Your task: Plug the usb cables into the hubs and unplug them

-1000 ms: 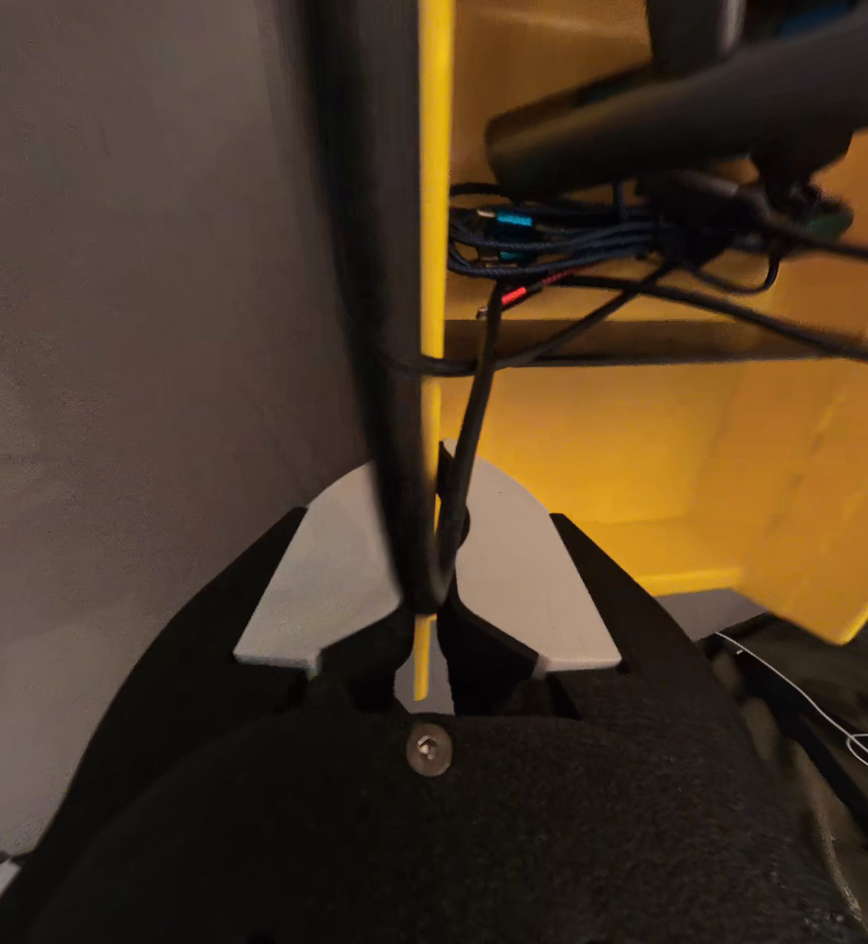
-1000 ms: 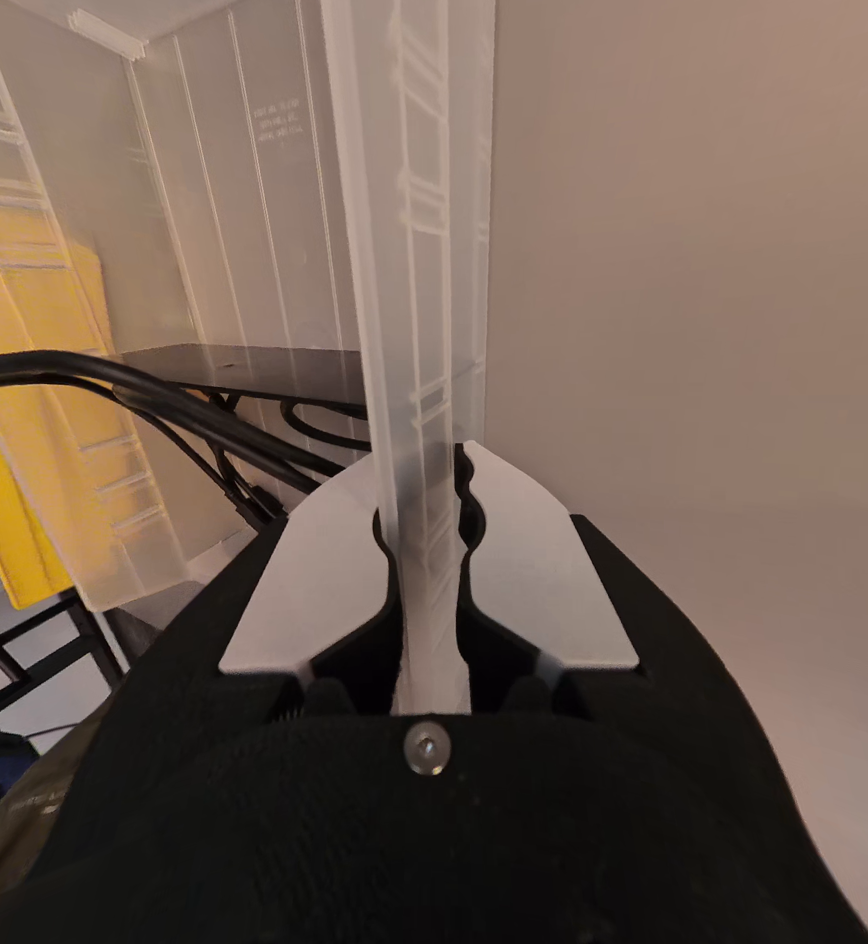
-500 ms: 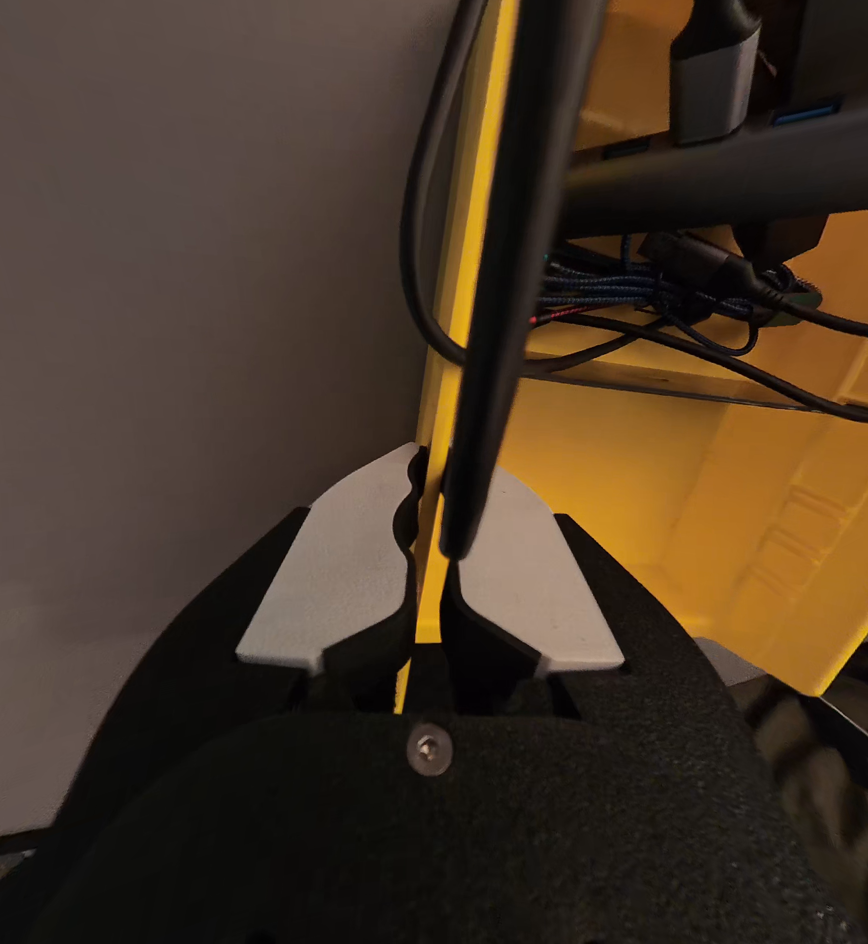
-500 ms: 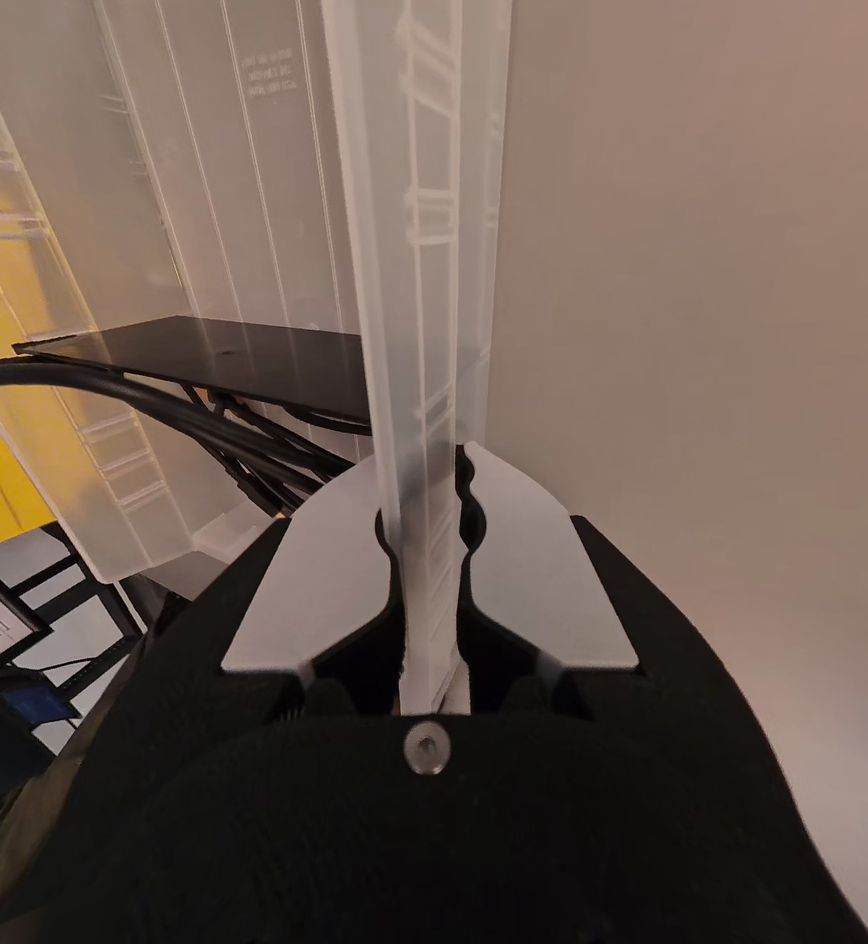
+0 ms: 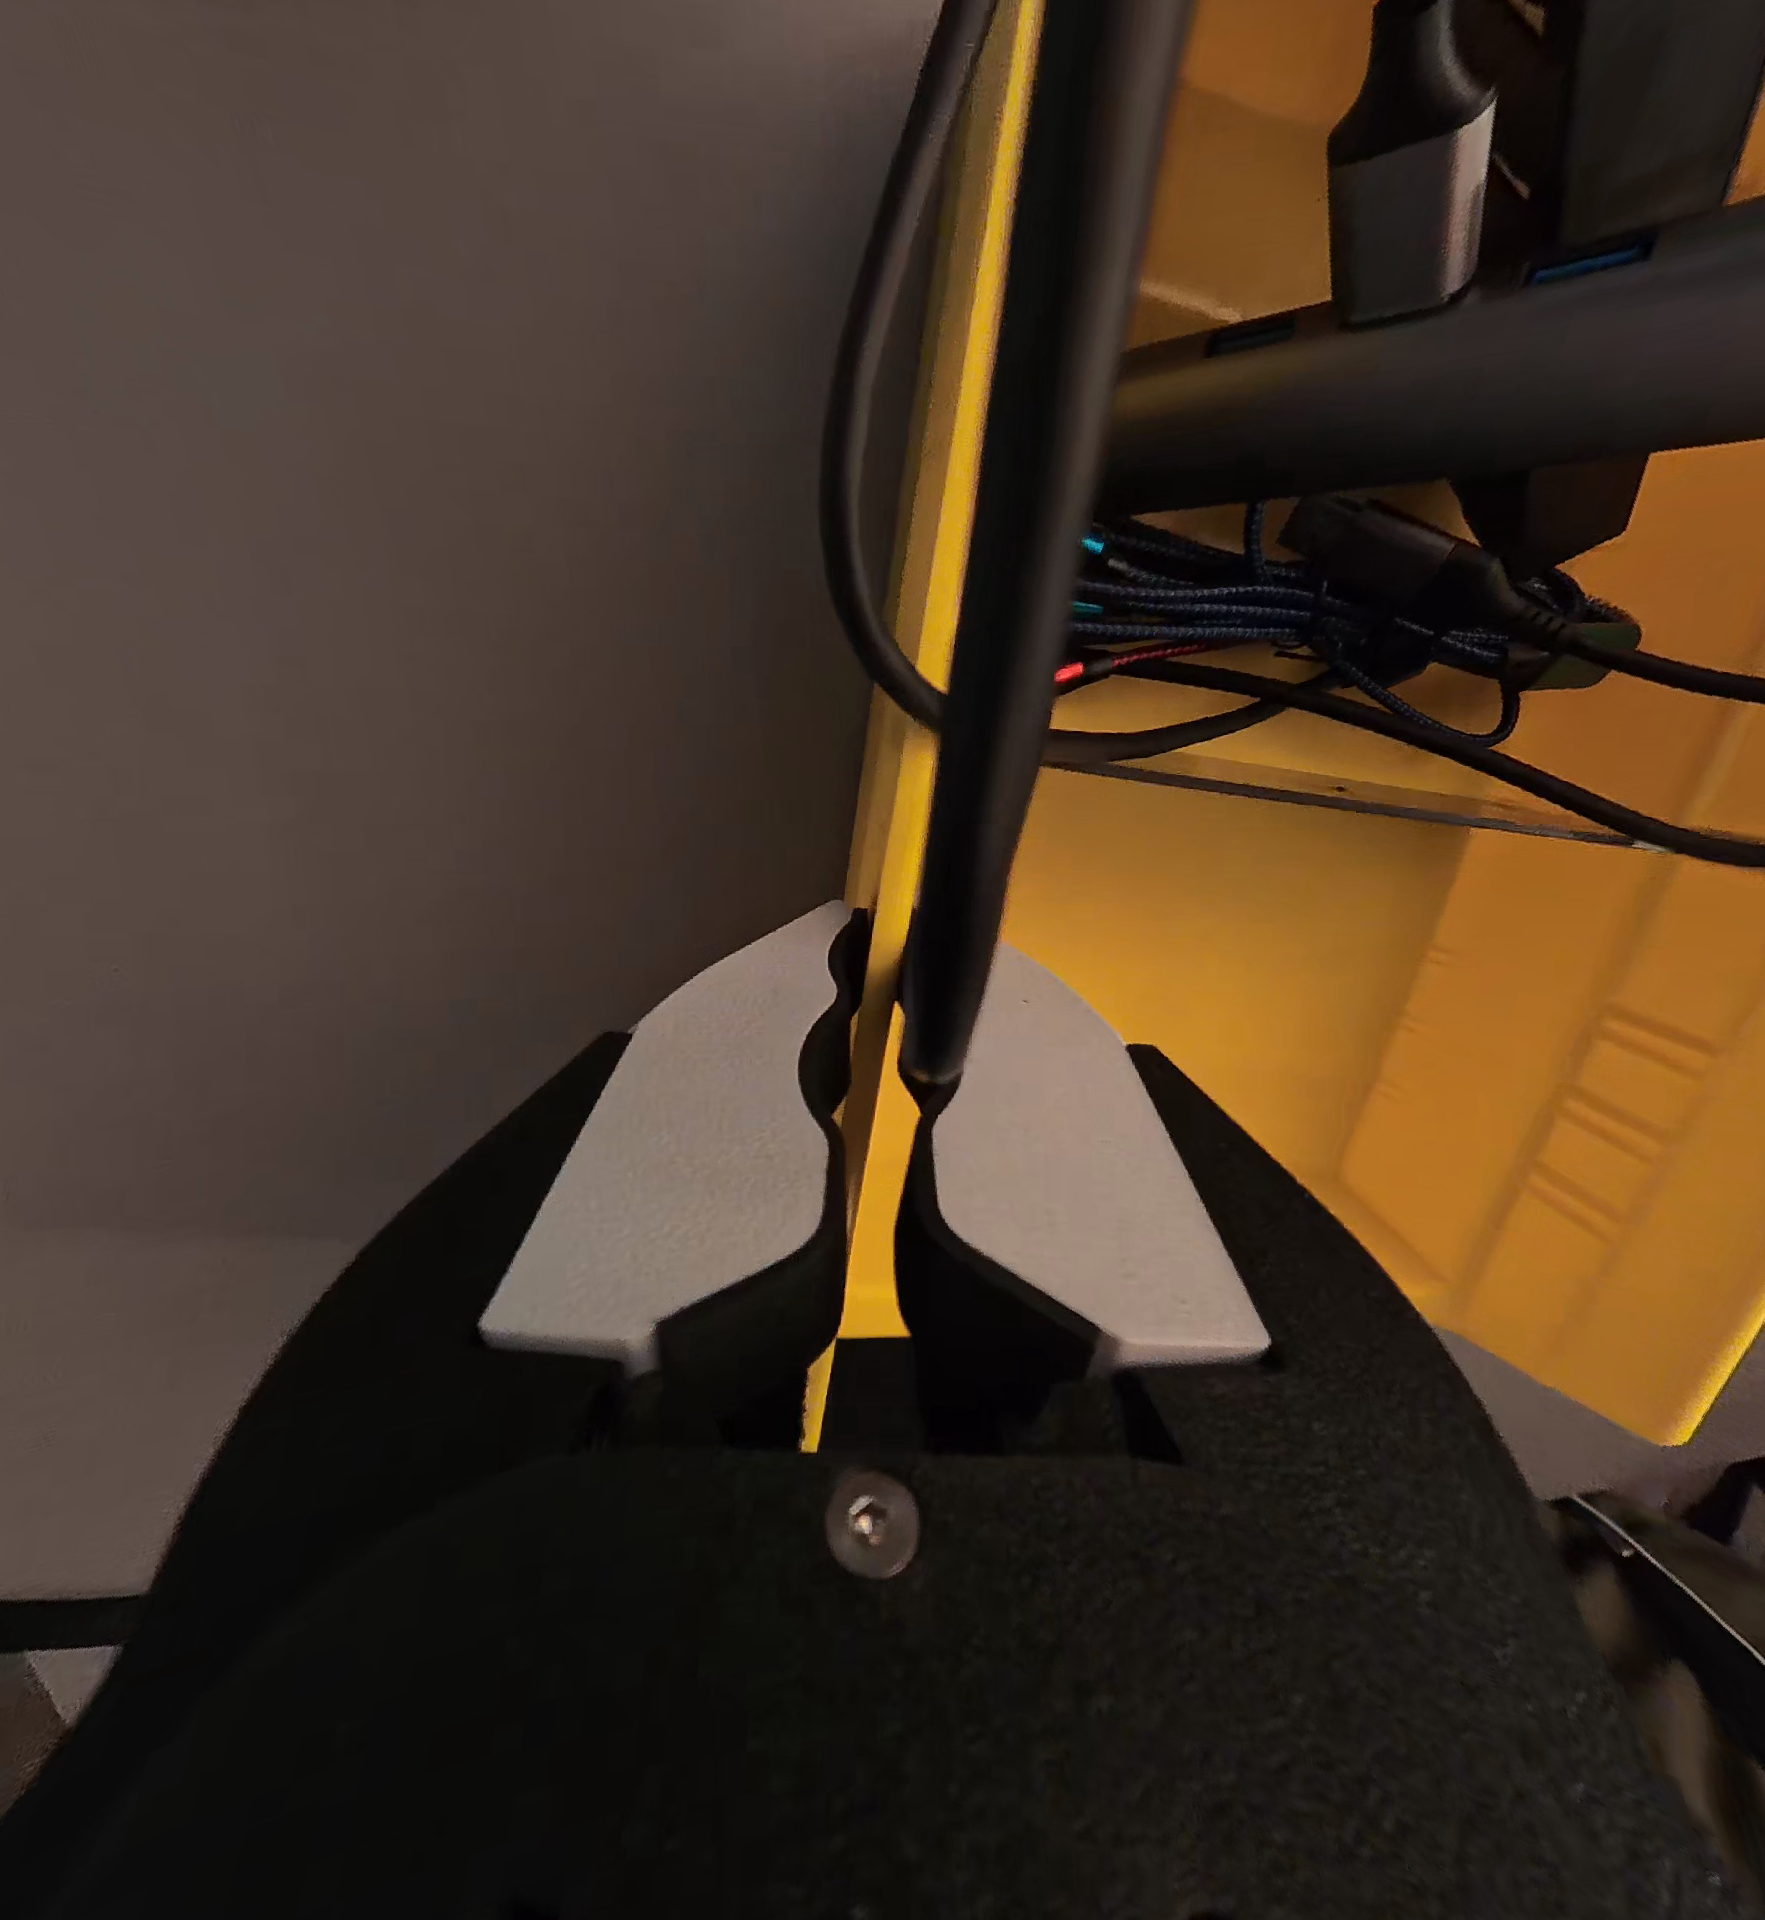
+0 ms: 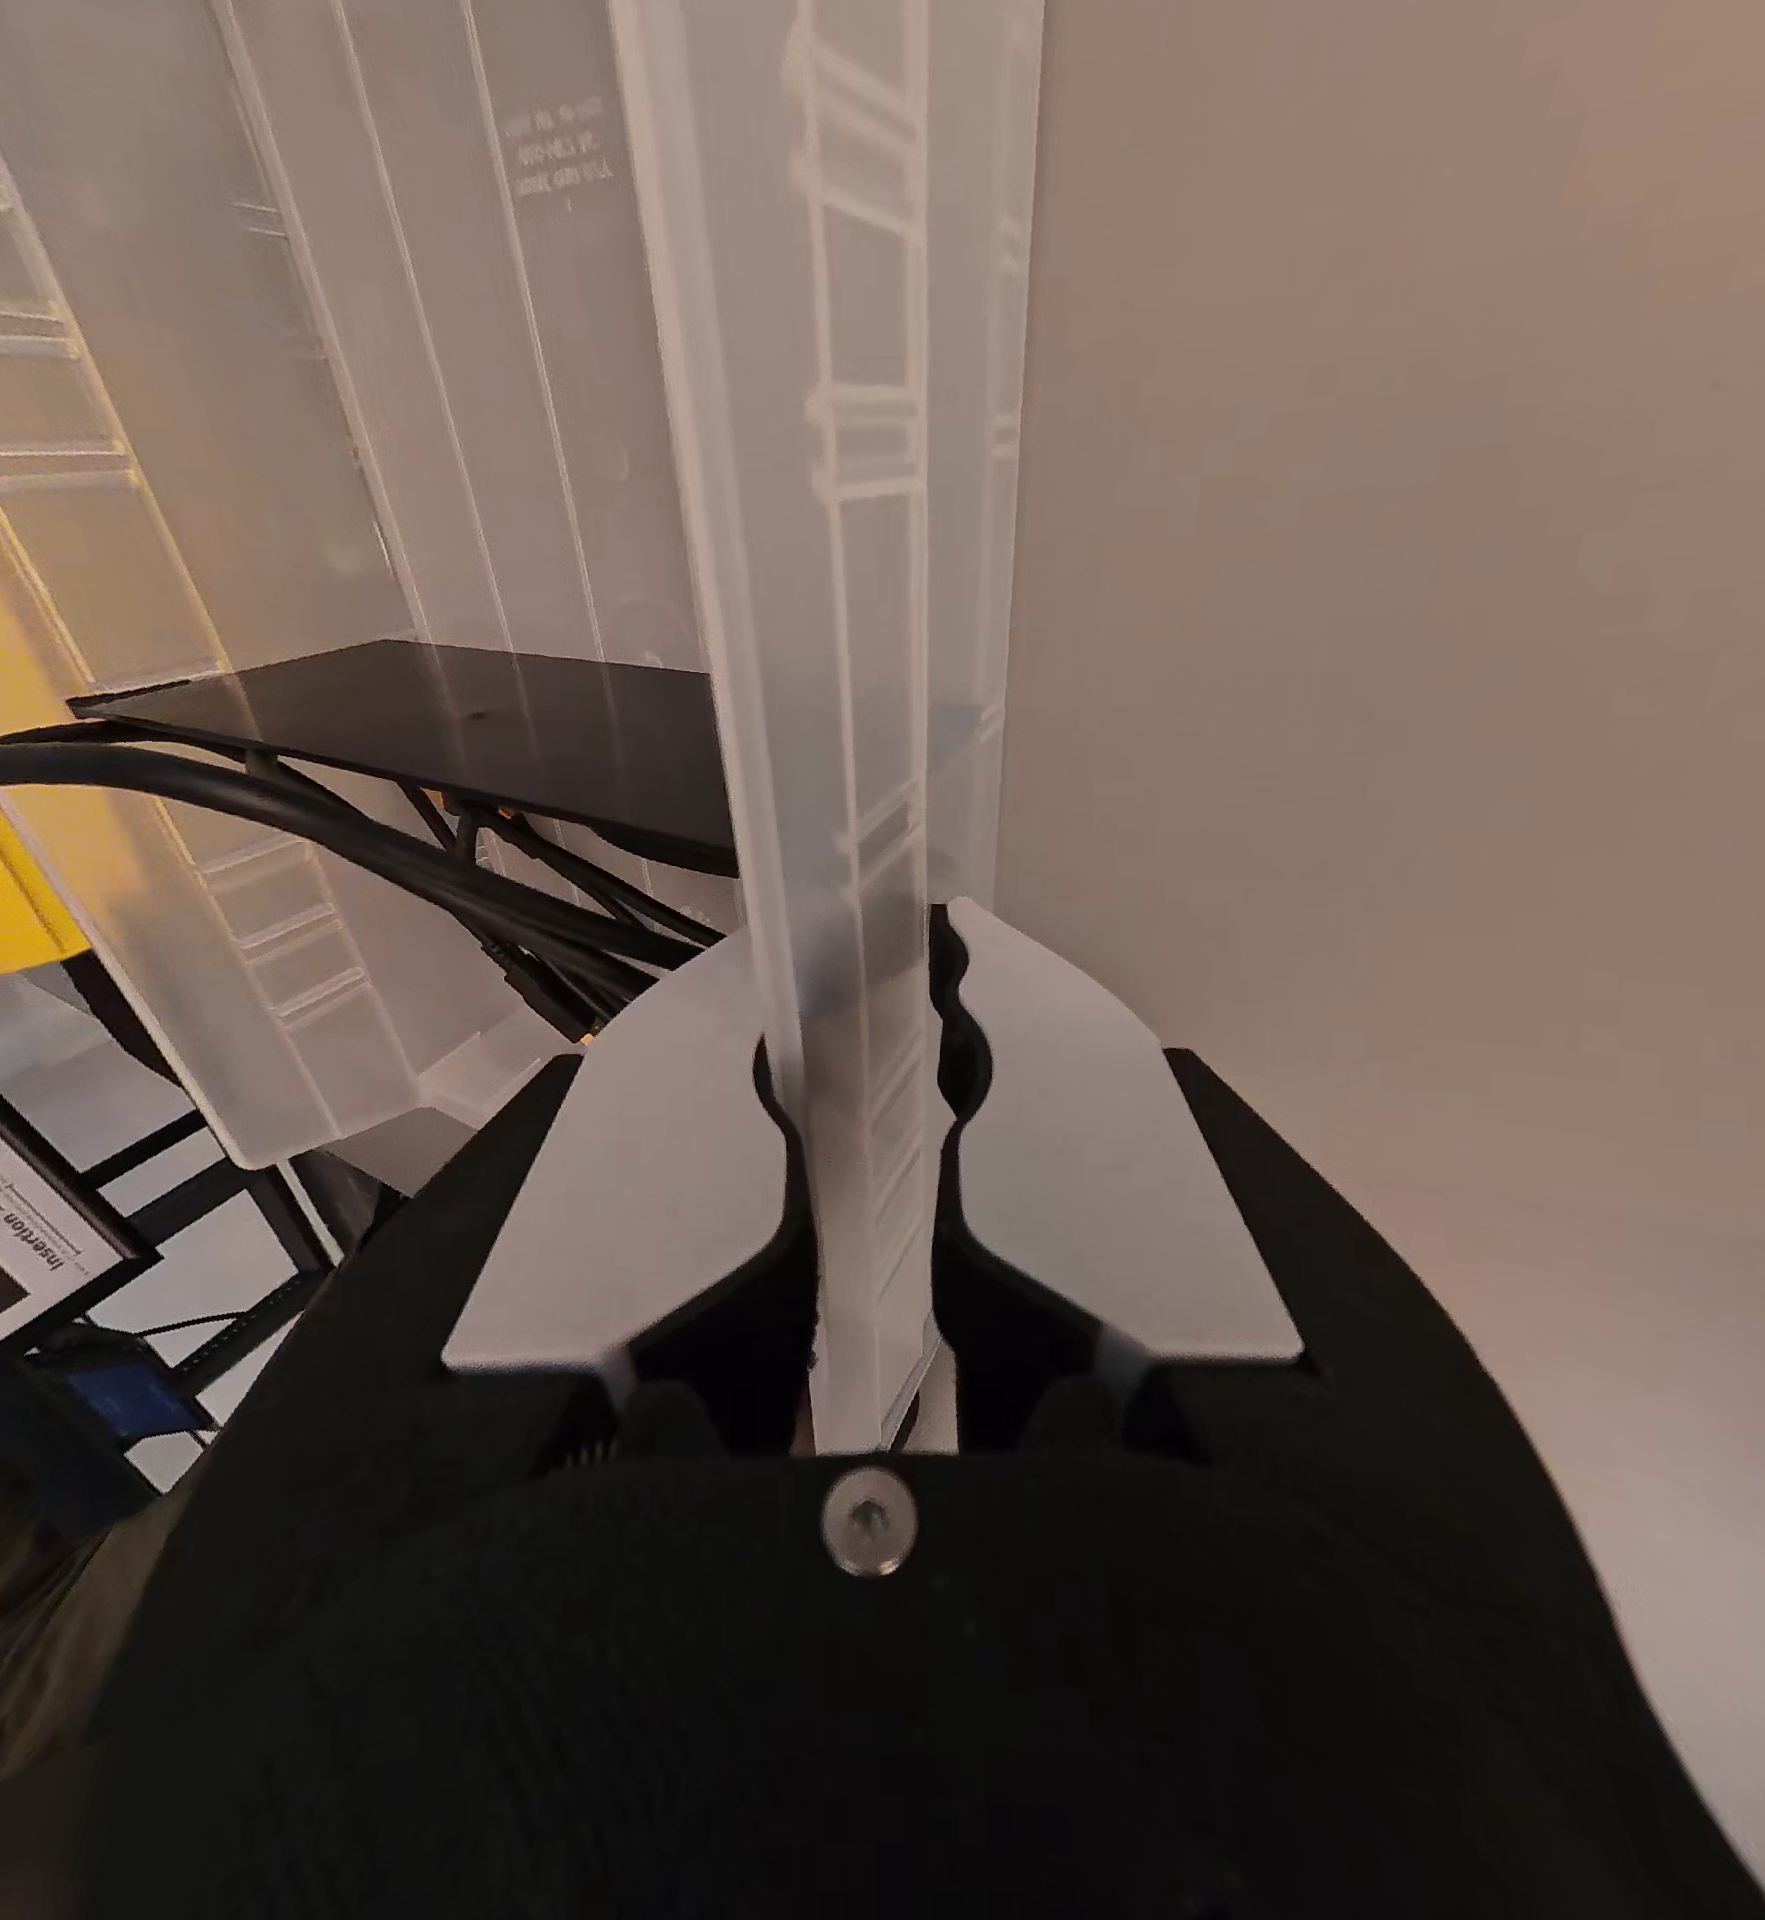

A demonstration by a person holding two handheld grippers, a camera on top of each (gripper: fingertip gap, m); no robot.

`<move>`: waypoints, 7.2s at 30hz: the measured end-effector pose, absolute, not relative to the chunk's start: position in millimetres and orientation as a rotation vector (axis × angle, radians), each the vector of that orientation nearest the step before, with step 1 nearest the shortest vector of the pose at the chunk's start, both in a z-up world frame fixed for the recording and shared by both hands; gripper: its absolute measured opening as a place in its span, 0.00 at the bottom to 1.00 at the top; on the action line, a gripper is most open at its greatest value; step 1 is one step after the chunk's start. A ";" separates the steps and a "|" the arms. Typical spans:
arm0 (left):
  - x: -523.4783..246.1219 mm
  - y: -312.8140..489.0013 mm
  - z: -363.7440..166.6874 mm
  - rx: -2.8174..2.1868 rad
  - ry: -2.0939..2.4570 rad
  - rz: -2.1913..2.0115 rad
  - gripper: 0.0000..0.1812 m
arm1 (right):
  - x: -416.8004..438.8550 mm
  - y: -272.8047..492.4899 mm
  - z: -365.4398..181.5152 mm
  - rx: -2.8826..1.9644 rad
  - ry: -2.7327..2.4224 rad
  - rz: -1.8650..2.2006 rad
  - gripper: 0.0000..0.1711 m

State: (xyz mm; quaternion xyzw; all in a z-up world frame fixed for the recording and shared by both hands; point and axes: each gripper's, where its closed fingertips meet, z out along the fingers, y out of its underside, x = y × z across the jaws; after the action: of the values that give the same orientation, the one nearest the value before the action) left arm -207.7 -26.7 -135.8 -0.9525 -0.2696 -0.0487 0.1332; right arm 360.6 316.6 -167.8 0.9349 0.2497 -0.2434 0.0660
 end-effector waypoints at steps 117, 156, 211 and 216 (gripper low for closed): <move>-197.7 66.9 -20.3 -2.038 0.287 0.784 0.19 | 214.7 242.1 107.7 2.567 2.901 -2.230 0.11; -129.3 63.6 166.5 -1.814 0.465 1.022 0.19 | 204.5 269.6 68.4 2.718 2.723 -1.977 0.11; 92.8 149.8 3.5 -1.653 1.074 1.180 0.18 | 95.1 126.2 10.5 2.276 2.236 -1.917 0.18; 96.1 147.2 4.6 -1.649 1.065 1.160 0.18 | 99.4 120.7 9.6 2.238 2.270 -1.869 0.13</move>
State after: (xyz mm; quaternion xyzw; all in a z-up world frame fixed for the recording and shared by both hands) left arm 96.1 147.2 4.6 -0.6572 0.4245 0.4623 0.4174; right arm 99.4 120.7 9.6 0.5824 0.5910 -0.4866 -0.2735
